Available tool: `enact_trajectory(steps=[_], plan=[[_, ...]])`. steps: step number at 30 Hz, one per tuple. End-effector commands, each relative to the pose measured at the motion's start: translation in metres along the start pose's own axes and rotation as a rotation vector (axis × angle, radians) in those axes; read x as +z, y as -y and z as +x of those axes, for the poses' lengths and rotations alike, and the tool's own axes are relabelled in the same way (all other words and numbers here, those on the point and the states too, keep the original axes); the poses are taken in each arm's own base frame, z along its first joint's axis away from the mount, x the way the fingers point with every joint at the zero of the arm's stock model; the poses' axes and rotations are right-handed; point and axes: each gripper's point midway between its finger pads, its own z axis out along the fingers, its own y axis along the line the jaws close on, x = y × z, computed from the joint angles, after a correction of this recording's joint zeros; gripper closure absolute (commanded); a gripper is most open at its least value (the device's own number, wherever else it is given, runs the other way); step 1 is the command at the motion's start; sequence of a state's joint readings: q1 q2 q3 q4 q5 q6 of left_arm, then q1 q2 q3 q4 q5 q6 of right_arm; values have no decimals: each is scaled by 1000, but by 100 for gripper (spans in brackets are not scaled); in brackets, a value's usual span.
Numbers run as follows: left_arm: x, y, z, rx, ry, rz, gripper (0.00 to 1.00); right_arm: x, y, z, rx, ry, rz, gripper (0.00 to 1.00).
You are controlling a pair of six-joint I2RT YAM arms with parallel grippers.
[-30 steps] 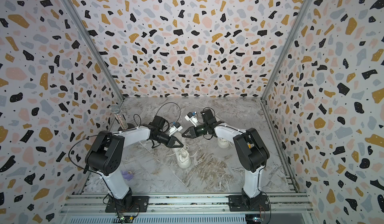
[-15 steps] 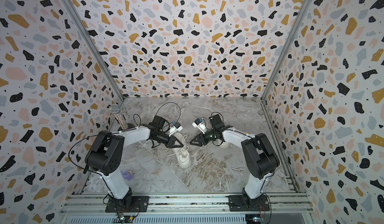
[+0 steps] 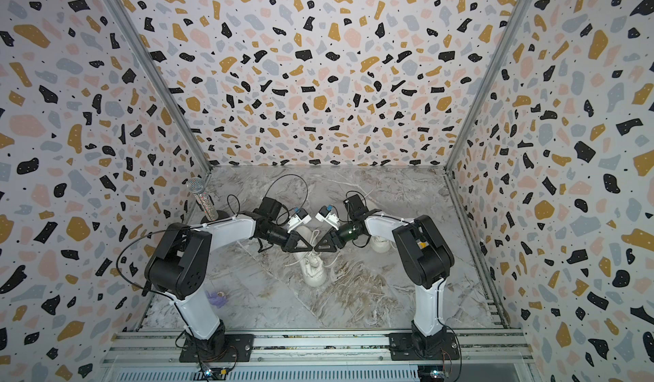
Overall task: Tie the shoes
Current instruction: Cross the shoelace with the shoelace.
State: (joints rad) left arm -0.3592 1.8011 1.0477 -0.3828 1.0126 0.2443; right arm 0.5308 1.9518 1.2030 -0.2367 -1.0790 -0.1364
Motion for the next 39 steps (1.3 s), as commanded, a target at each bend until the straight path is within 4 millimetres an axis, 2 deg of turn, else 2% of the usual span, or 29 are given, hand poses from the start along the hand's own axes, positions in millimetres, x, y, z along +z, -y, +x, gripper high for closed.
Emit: enact_trajectory(steps=[1, 8, 21, 28, 34, 39], plan=[[-8, 12, -13, 64, 42, 23, 100, -5, -19, -10, -30, -3, -58, 48], [-8, 11, -13, 66, 40, 16, 100, -17, -26, -15, -41, 8, -53, 70], [-9, 8, -14, 60, 37, -7, 100, -23, -39, -18, -43, 2, -58, 85], [-8, 7, -14, 57, 35, -10, 100, -17, -42, -12, -18, -33, -46, 87], [-9, 8, -15, 63, 38, -13, 100, -5, -38, 1, 1, -103, 17, 88], [-10, 9, -15, 71, 39, -9, 100, -8, -35, 3, -5, -130, 78, 83]])
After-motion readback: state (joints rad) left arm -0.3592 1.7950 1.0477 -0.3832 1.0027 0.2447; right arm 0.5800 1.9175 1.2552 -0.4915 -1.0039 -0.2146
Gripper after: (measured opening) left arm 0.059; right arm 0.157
